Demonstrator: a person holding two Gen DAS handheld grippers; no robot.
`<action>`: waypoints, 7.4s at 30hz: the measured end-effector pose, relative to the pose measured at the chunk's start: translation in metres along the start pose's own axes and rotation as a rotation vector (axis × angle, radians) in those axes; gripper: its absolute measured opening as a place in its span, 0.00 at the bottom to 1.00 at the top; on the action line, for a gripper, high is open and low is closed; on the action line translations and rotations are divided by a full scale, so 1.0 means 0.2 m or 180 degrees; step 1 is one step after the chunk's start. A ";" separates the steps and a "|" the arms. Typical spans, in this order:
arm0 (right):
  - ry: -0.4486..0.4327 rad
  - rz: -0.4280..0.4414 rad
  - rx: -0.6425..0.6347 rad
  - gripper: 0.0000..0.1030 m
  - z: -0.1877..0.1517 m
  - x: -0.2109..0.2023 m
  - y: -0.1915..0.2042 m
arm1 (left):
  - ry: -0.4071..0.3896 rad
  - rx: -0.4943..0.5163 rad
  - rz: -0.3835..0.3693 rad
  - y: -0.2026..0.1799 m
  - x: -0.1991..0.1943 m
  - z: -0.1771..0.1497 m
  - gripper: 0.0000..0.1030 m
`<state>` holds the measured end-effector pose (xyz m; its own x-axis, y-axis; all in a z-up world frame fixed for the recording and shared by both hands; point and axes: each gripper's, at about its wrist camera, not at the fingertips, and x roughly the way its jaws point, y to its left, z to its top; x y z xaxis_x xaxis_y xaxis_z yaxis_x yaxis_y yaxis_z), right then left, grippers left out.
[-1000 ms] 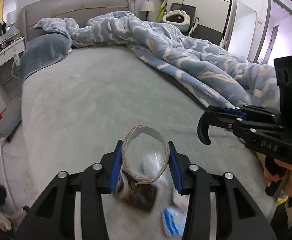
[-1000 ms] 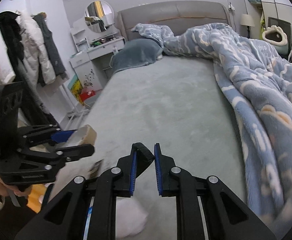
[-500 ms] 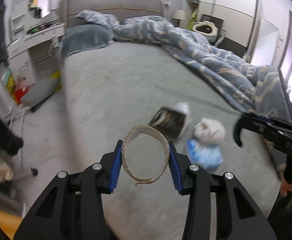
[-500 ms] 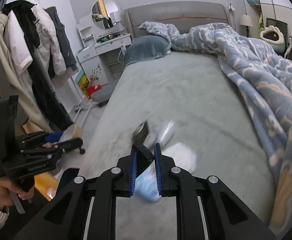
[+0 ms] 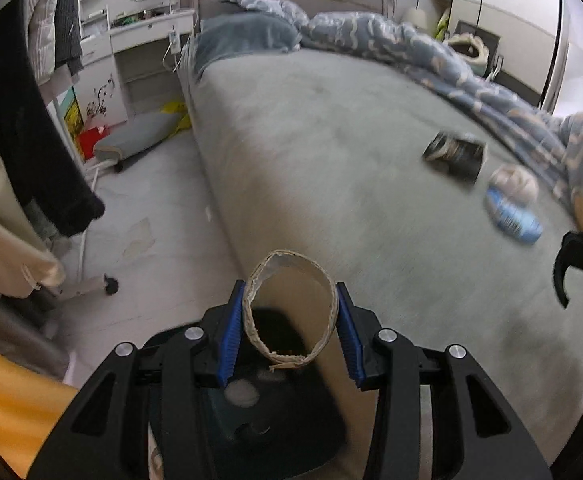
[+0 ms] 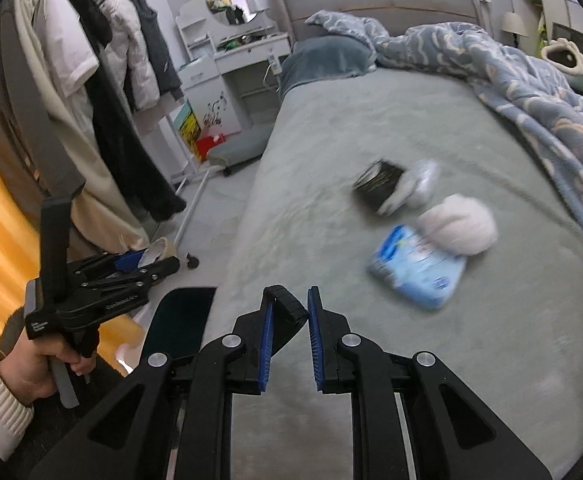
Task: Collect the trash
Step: 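Carry the tape roll and black arc over the green bin, then open the left gripper over the bin while the right gripper opens too, then move both tools back toward the items on the bed, then grasp the white sock with the right gripper, then grasp the black 'Face' packet with the left gripper, then carry the black packet and white sock over the green bin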
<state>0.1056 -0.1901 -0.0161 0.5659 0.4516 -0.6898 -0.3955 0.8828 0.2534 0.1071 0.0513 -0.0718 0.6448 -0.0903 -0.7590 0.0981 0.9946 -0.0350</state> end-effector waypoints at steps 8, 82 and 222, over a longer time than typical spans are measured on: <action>0.0116 0.0142 -0.0266 0.16 0.04 0.15 0.29 | 0.0554 -0.0249 -0.0032 0.16 0.16 -0.18 0.45; 0.1154 0.0197 -0.0737 0.74 -0.15 0.92 0.82 | -0.0686 -0.0619 -0.0141 0.65 -0.58 -0.27 0.78; -0.0230 0.0017 0.0394 0.54 0.23 0.12 -0.28 | -0.0144 0.0347 -0.0654 -0.15 0.20 0.32 0.72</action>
<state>0.1742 -0.2240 -0.0154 0.6164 0.4605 -0.6388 -0.3090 0.8876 0.3417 0.1793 0.0153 -0.0593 0.6360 -0.2950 -0.7131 0.3106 0.9437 -0.1135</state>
